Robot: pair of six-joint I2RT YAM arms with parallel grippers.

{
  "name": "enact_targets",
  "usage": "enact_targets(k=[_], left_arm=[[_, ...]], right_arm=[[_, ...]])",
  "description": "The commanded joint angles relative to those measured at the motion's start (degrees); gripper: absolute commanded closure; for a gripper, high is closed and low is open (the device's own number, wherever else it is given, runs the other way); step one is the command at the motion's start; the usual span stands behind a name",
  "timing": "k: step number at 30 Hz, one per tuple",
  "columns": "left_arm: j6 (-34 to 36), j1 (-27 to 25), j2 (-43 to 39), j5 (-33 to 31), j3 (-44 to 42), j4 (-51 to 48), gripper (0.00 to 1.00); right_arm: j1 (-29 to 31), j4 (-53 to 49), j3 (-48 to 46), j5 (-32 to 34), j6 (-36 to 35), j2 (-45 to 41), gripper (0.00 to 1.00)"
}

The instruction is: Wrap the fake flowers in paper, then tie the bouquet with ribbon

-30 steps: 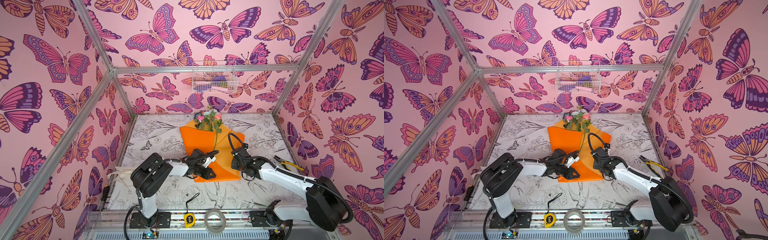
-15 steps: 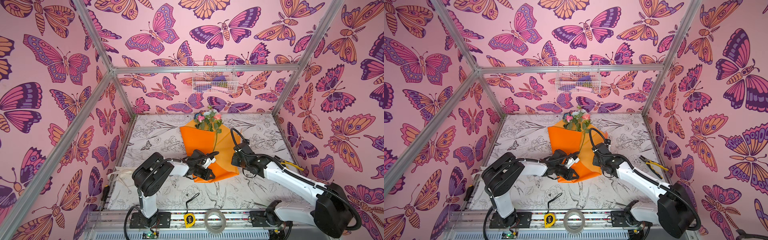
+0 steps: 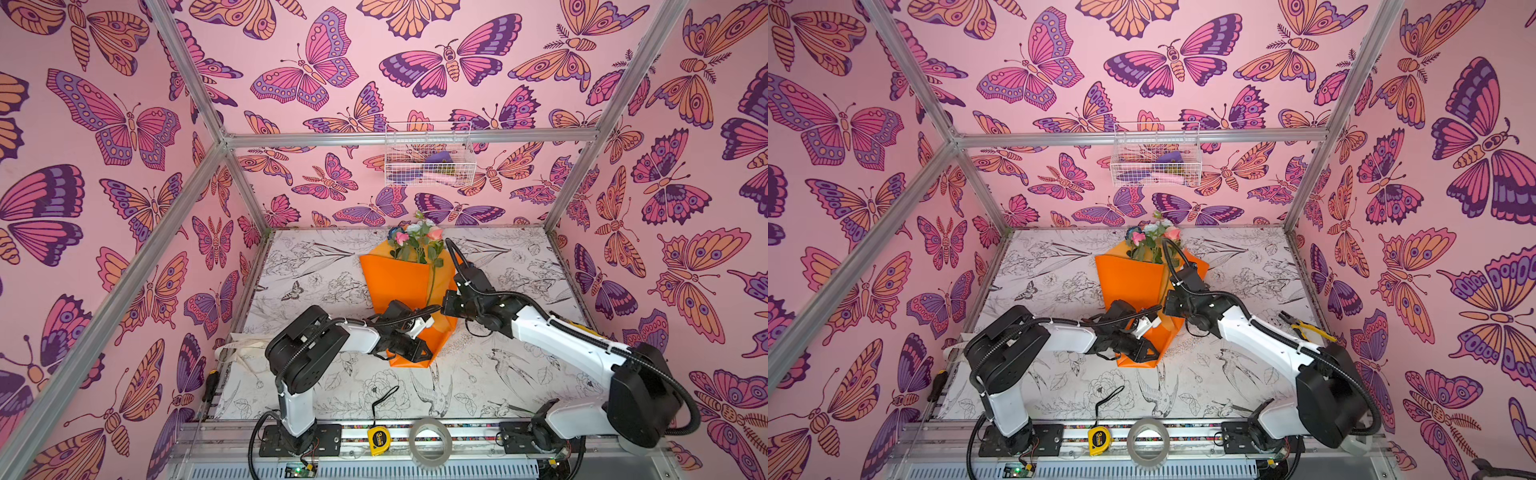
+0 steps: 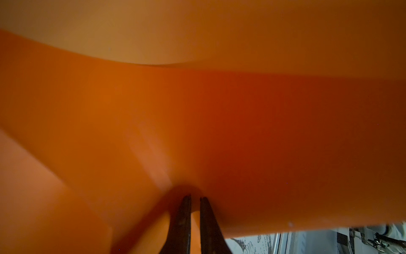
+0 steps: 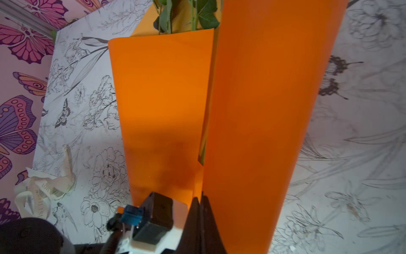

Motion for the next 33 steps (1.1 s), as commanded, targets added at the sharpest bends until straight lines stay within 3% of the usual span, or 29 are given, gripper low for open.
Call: enact_targets(k=[1, 7, 10, 18, 26, 29, 33], left_arm=[[0.07, -0.75, 1.0, -1.36, -0.55, -2.39, 0.87], [-3.29, -0.94, -2.36, -3.21, -1.37, -2.2, 0.87], [-6.98, -0.94, -5.08, -5.1, -2.68, -1.64, 0.8], [-15.78, -0.68, -15.25, -11.36, -7.11, -3.22, 0.75], [-18.93, 0.83, -25.73, -12.09, -10.19, -8.27, 0.75], [-20.12, 1.96, -30.67, -18.14, -10.53, -13.34, 0.75], [-25.16, 4.96, -35.69, -30.78, -10.44, -22.03, 0.79]], right_arm=[[1.53, 3.75, 3.31, -3.77, -1.7, 3.3, 1.0], [1.98, 3.92, 6.62, -4.89, -3.25, 9.04, 1.0], [2.02, 3.69, 7.29, -4.58, -3.85, 10.16, 1.0], [1.97, 2.79, 7.98, -3.45, -4.69, 10.67, 1.0], [1.99, 2.41, 8.62, -3.23, -4.93, 10.84, 1.0], [1.99, 2.47, 8.87, -3.32, -5.0, 11.01, 1.0], [2.06, 3.18, 9.52, -4.28, -5.11, 11.71, 1.0]])
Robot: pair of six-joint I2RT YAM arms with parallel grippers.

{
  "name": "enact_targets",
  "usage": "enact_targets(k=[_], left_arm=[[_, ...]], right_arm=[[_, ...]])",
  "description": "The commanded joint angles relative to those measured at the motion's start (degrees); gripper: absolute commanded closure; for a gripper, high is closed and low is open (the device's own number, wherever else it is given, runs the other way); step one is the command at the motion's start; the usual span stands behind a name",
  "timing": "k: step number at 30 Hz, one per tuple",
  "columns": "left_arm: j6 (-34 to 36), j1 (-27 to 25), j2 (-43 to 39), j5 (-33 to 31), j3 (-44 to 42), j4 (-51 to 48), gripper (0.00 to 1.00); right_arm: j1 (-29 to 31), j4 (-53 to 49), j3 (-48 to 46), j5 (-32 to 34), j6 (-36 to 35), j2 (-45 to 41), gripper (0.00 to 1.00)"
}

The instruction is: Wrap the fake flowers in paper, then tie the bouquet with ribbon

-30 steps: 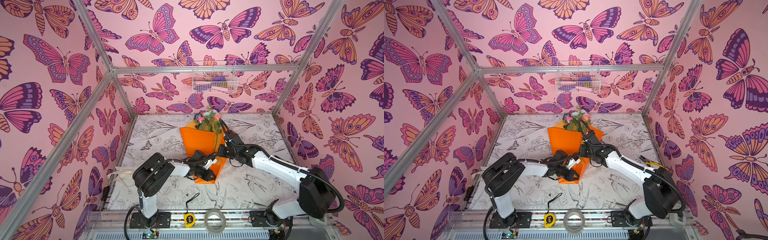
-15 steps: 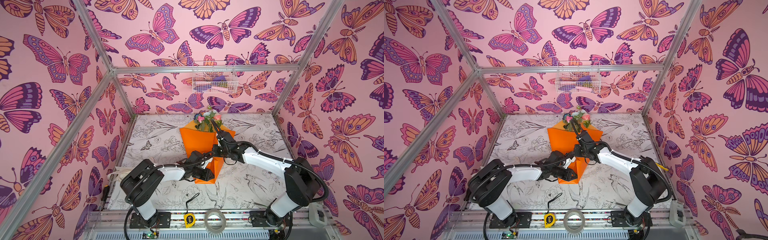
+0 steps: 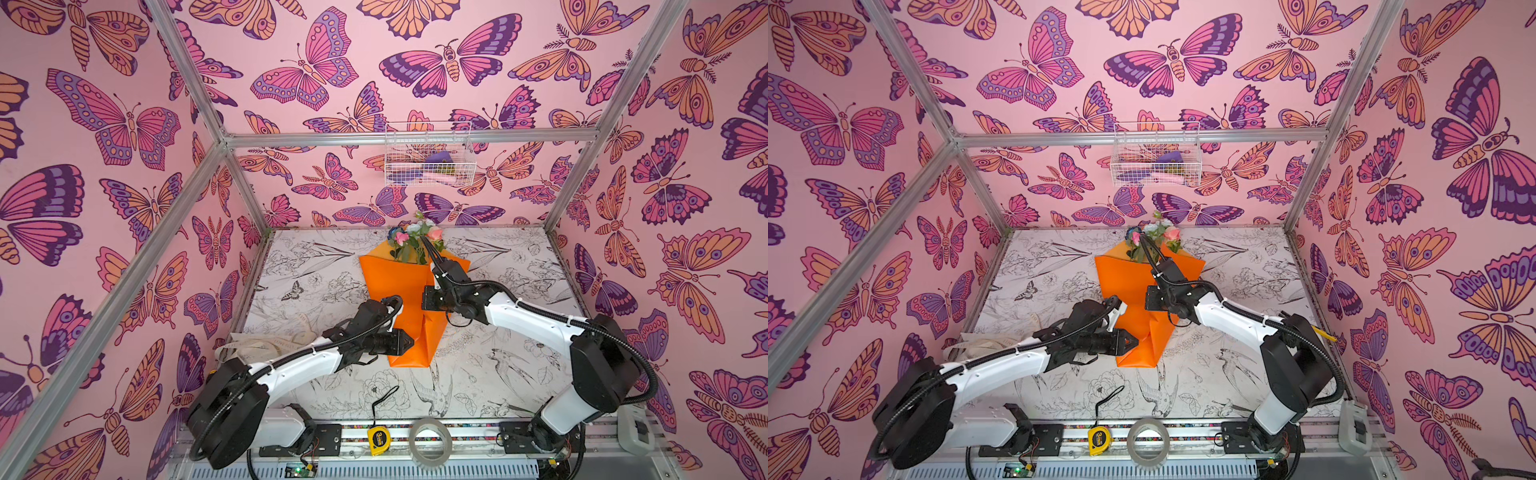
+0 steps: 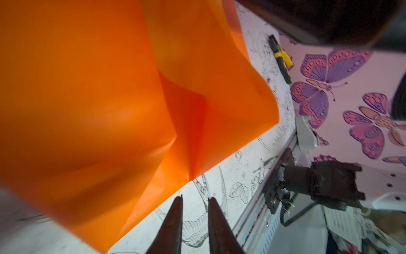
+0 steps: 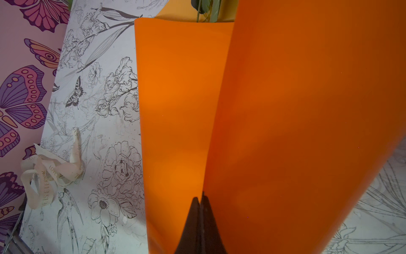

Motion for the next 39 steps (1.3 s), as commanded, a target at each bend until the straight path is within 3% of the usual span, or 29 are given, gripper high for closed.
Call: enact_targets(k=[1, 5, 12, 23, 31, 39], left_arm=[[-5.87, 2.79, -2.97, -12.63, -1.35, -9.26, 0.79], [-9.39, 5.62, -1.46, -15.36, -2.71, -7.01, 0.77], [-8.45, 7.05, 7.56, -15.49, -1.4, -2.02, 0.71], [-11.23, 9.55, 14.56, -8.94, -3.83, 9.91, 0.75], [-13.88, 11.54, 12.77, -7.19, -6.79, 13.11, 0.78], [-15.9, 16.92, 7.43, -6.45, -10.24, 13.07, 0.78]], right_arm=[[0.57, 0.34, 2.47, -0.58, -1.09, 1.39, 1.0], [1.42, 0.04, 3.95, -0.56, -1.94, 2.99, 1.0], [3.73, -1.36, 8.04, 0.29, -5.53, 6.12, 1.0], [9.16, -8.29, 19.57, 0.17, -15.62, 15.78, 1.0], [9.78, -9.55, 23.18, -4.38, -20.19, 21.06, 1.0], [9.73, -8.47, 24.19, -7.95, -23.86, 24.34, 1.0]])
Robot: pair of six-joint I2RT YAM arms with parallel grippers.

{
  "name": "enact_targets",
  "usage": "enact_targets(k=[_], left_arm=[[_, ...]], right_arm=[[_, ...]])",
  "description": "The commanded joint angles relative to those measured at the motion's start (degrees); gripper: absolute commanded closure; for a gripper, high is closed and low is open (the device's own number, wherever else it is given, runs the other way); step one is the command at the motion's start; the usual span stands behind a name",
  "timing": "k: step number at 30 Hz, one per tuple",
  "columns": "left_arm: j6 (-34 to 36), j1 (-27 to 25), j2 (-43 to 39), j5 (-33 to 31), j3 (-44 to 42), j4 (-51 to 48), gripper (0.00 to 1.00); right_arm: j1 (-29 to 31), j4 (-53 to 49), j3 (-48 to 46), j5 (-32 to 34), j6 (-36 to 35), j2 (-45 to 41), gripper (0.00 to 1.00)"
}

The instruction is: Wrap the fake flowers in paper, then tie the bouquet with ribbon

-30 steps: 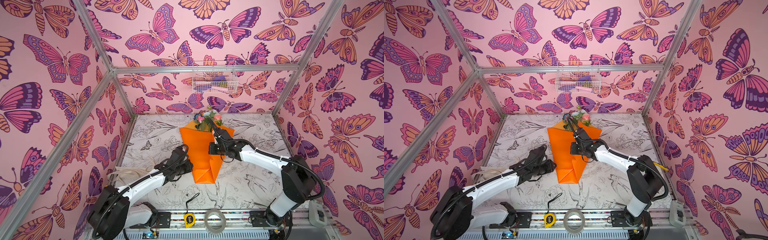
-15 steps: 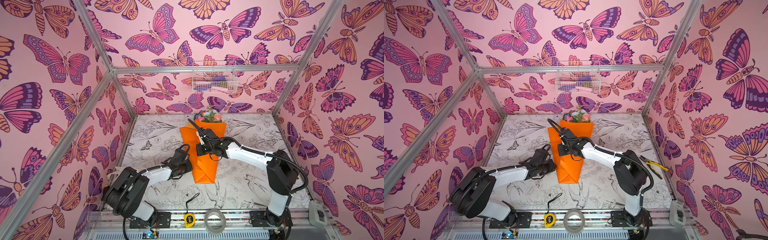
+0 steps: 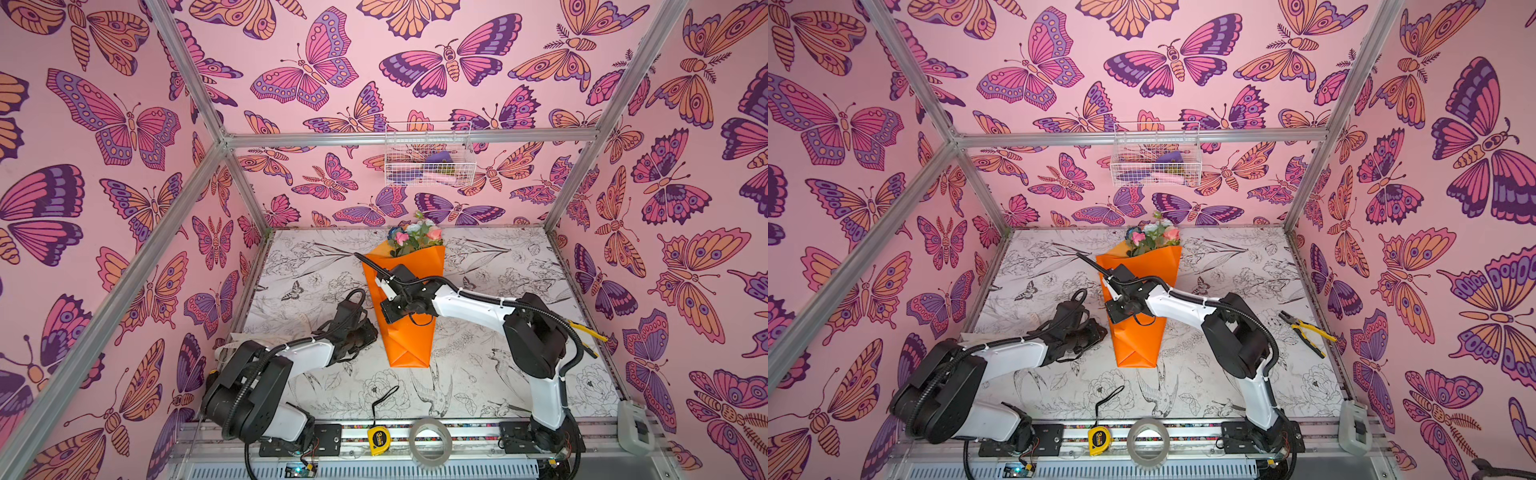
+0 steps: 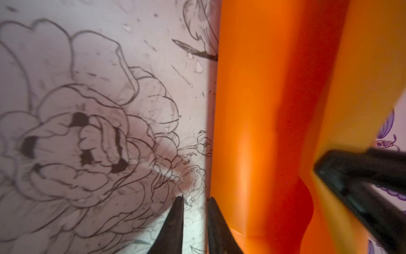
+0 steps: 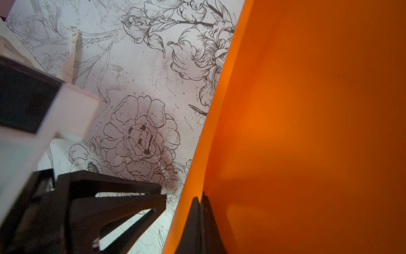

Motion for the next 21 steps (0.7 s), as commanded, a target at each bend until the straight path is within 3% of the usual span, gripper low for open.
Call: enact_targets(k=[1, 10, 21], left_arm=[[-1.2, 2.41, -1.77, 1.12, -1.32, 0.52, 0.78], [-0.65, 7.81, -0.81, 3.9, 1.17, 3.94, 0.74], [1.63, 11.08, 7.37, 8.03, 8.06, 14.0, 0.48]], right_arm=[[0.16, -0.06, 2.01, -2.53, -3.52, 1.64, 1.0], [0.12, 0.2, 4.93, -1.77, -5.35, 6.31, 1.0], [0.01, 2.91, 4.25, 0.6, -4.34, 7.75, 1.0]])
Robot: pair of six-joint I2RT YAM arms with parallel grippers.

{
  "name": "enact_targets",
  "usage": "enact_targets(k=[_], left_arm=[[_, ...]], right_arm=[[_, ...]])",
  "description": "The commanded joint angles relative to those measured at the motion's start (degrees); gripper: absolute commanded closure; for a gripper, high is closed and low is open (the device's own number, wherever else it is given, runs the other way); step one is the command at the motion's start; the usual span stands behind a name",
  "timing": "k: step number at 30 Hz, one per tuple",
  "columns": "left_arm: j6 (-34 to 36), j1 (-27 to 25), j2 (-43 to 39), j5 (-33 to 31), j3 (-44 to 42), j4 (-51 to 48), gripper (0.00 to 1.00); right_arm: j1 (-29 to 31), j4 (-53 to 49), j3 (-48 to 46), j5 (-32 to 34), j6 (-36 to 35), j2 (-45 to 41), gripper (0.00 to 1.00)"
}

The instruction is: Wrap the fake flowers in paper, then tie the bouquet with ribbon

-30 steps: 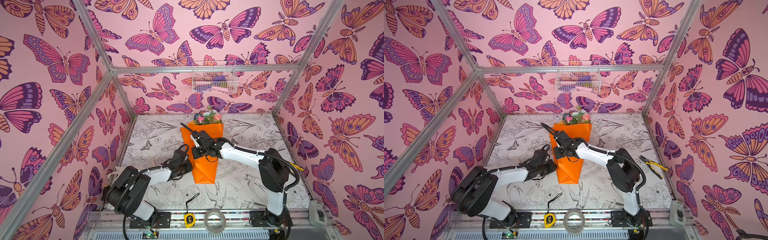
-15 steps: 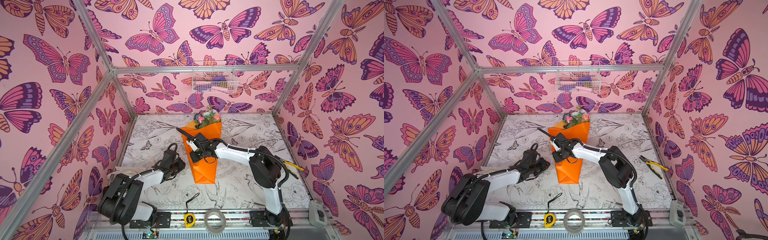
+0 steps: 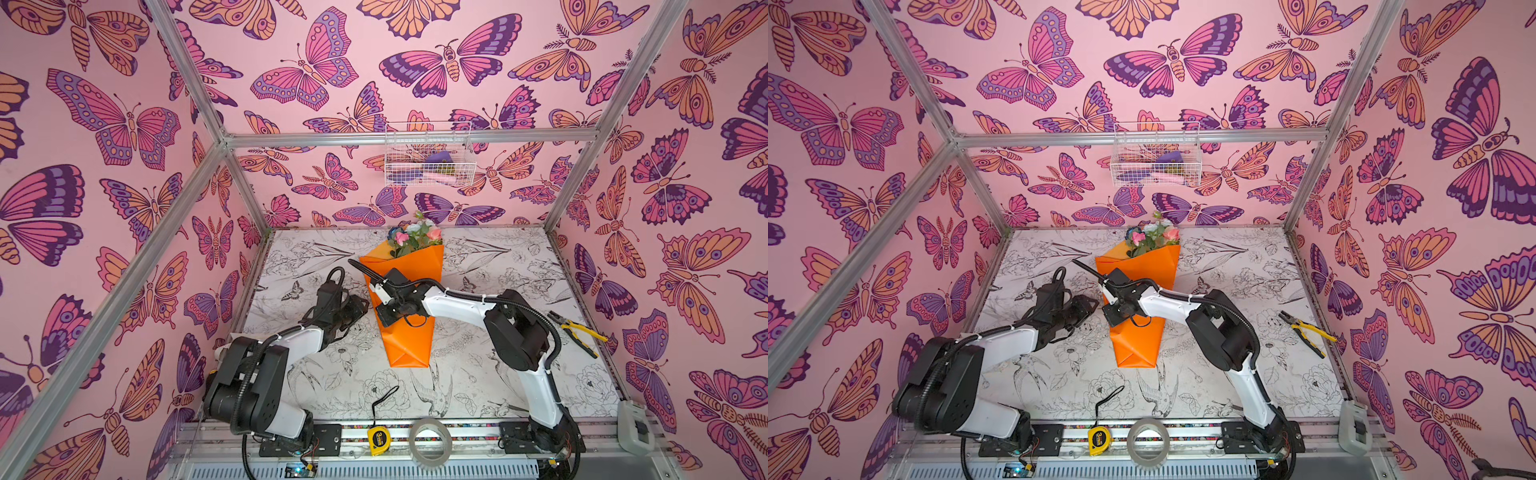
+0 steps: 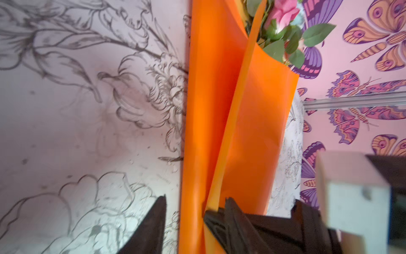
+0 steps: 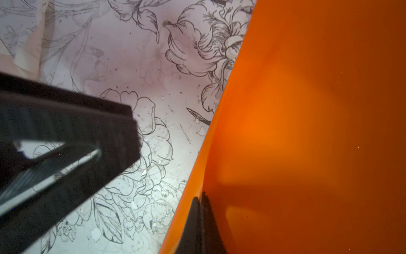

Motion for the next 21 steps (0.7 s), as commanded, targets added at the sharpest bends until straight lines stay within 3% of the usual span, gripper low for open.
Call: enact_targets(k=[1, 7, 11, 18, 21], left_arm=[[0.35, 0.91, 3.24, 2.71, 2.01, 5.18, 0.46], [0.63, 1.38, 8.23, 3.69, 6.06, 6.78, 0.41], [0.89, 1.73, 12.65, 4.05, 9.19, 6.77, 0.44], [1.66, 1.93, 18.82, 4.62, 12.93, 7.03, 0.64], [2.38, 2.31, 21.03, 5.06, 14.36, 7.03, 0.78]], right_arm=[[0.08, 0.86, 1.07, 0.78, -1.05, 1.23, 1.0], [0.01, 1.38, 1.09, 0.51, -0.69, 1.84, 1.0], [-0.08, 1.69, 1.41, 0.02, -0.43, 2.36, 1.0], [-0.08, 1.48, 1.91, -0.49, -0.12, 2.83, 1.0], [-0.08, 1.36, 2.13, -0.67, 0.1, 2.86, 1.0]])
